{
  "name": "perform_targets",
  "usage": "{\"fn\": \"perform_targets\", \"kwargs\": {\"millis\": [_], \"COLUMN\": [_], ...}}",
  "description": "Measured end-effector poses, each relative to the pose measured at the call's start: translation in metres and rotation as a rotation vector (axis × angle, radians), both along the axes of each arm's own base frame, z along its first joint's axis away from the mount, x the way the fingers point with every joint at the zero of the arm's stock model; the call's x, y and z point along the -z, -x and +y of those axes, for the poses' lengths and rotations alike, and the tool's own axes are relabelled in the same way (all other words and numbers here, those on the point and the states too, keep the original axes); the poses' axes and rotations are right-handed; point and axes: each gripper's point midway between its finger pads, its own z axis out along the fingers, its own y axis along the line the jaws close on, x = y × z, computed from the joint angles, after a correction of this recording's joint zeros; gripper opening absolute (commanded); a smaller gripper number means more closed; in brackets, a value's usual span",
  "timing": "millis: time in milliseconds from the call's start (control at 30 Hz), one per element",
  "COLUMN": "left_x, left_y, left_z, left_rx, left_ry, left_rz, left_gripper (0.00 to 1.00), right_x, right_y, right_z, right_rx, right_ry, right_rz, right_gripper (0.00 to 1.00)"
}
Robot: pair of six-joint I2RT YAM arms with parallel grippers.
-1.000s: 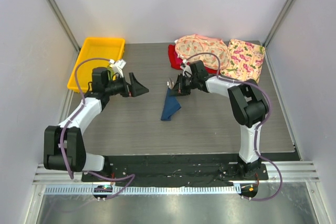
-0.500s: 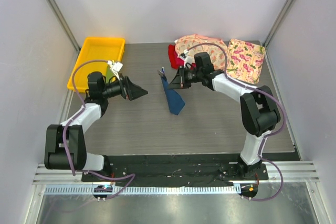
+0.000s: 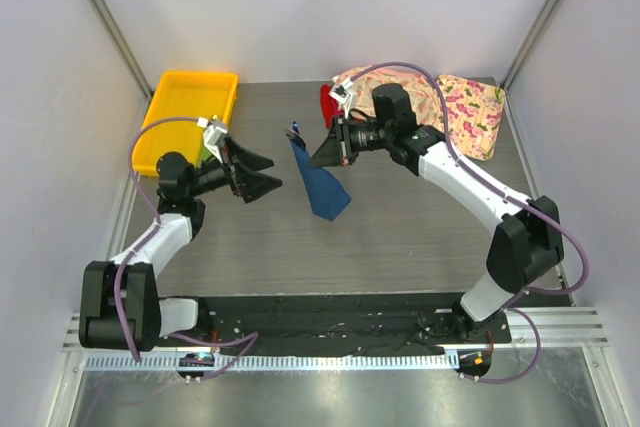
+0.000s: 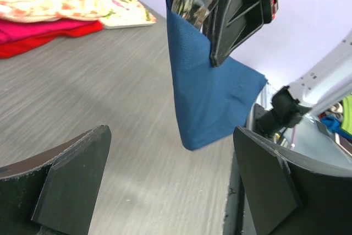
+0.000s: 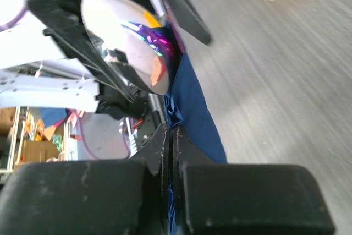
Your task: Place the utensils on the paper napkin and roll it up
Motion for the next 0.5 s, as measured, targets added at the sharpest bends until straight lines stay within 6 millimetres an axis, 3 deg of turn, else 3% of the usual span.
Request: {"fn": "perform_targets", "kwargs": {"millis": [167, 333, 500], "left_x": [-0.014, -0.036, -0.036], "left_y": [0.030, 0.064, 0.070], "left_z": [-0.022, -0.039, -0.040], "left_rx": [0.084, 0.170, 0.179], "left_ry": [0.013, 0.015, 0.010], "left_rz": [-0.064, -0.200, -0.228], "left_gripper": [1.00, 1.00, 1.00], "right_x": [-0.025, -0.037, -0.046], "right_y": [0.026, 0.048, 0.068], "right_z": [0.007, 0.012, 0.012], "right_rx": [-0.065, -0.136, -0.196], "right_ry": [-0.020, -0.028, -0.030], "right_rz": [-0.062, -0.135, -0.215], "right_gripper": [0.01, 0.01, 0.01]}}
